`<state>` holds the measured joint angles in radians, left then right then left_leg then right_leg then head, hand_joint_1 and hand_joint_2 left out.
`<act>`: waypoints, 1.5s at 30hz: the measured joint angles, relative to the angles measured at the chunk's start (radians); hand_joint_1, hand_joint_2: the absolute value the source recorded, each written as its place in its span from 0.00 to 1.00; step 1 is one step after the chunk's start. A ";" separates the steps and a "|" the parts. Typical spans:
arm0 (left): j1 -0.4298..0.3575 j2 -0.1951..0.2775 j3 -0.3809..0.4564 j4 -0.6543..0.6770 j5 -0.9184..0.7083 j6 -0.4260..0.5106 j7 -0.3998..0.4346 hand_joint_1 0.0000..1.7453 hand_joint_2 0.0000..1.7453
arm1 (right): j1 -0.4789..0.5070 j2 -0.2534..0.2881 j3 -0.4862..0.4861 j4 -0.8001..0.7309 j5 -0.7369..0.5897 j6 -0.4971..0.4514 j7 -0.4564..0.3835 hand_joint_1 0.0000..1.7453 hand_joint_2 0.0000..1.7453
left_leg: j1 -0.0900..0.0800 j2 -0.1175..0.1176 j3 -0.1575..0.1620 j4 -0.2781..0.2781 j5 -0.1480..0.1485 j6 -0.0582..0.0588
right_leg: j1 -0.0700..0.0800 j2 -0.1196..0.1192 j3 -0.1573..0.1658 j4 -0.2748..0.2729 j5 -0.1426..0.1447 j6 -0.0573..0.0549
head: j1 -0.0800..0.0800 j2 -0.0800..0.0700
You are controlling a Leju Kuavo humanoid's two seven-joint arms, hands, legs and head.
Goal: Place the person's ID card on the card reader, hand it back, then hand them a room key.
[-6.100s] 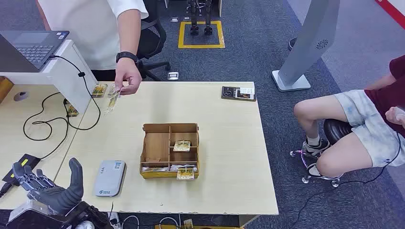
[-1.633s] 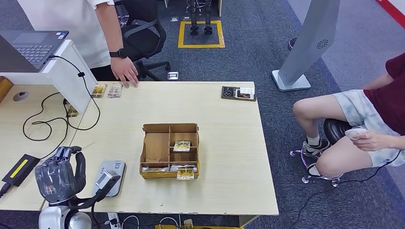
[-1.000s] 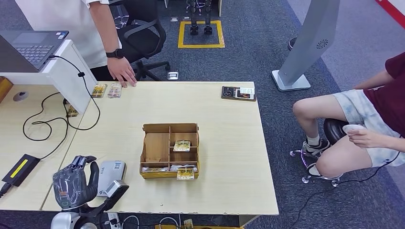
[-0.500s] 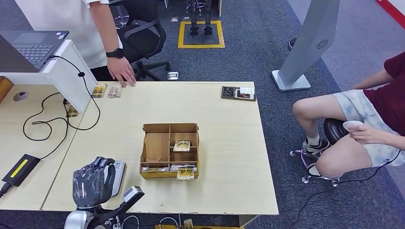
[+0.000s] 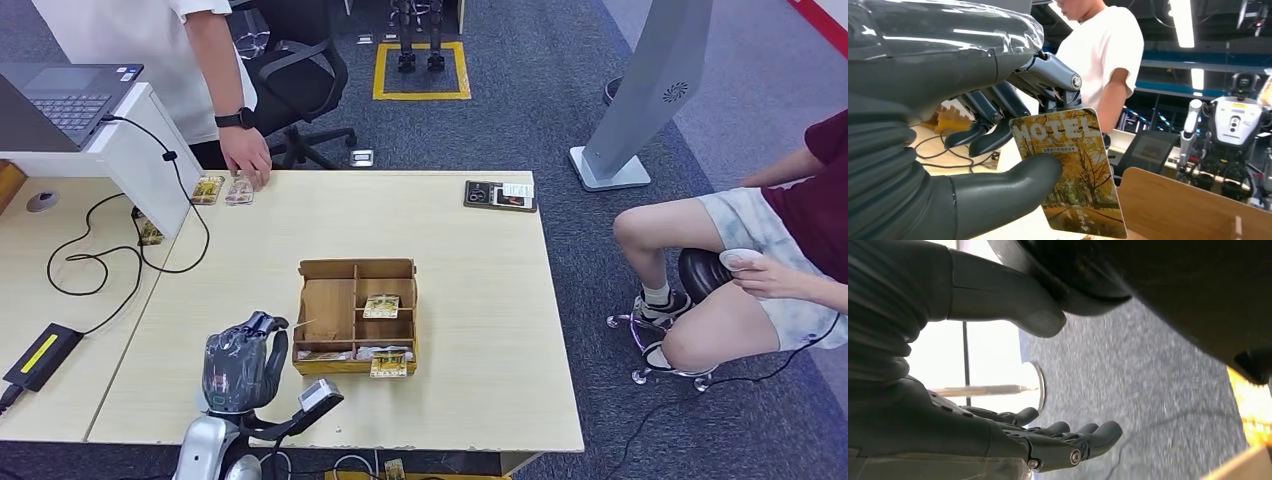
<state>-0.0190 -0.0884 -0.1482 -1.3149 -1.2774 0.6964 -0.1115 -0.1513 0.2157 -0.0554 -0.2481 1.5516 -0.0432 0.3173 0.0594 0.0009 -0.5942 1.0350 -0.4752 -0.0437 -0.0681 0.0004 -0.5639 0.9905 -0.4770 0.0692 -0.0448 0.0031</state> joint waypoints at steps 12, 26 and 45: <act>0.061 0.021 0.011 -0.037 0.030 0.002 -0.082 1.00 1.00 | 0.128 -0.166 0.028 0.043 -0.095 -0.179 -0.140 0.00 1.00 | 0.000 0.000 -0.001 0.000 -0.003 0.003 | 0.000 -0.002 0.001 -0.004 -0.001 0.001 | 0.002 0.000; 0.076 0.000 0.051 -0.065 0.079 0.002 -0.149 1.00 1.00 | 0.137 -0.179 -0.065 0.058 -0.222 -0.194 -0.162 0.00 1.00 | 0.000 0.000 -0.001 0.000 -0.003 0.003 | 0.000 -0.002 0.002 -0.004 -0.001 0.001 | 0.002 0.000; 0.077 -0.022 0.099 -0.066 0.061 0.002 -0.162 1.00 1.00 | 0.148 -0.207 -0.099 0.061 -0.209 -0.195 -0.173 0.00 1.00 | 0.000 0.000 -0.001 0.000 -0.003 0.003 | 0.000 -0.002 0.002 -0.004 -0.001 0.001 | 0.002 0.000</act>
<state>0.0584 -0.1101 -0.0492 -1.3806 -1.2161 0.6989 -0.2731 -0.0030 0.0085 -0.1549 -0.1875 1.3424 -0.2382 0.1441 0.0593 0.0006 -0.5955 1.0350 -0.4778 -0.0411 -0.0680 -0.0014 -0.5619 0.9863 -0.4781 0.0699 -0.0423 0.0031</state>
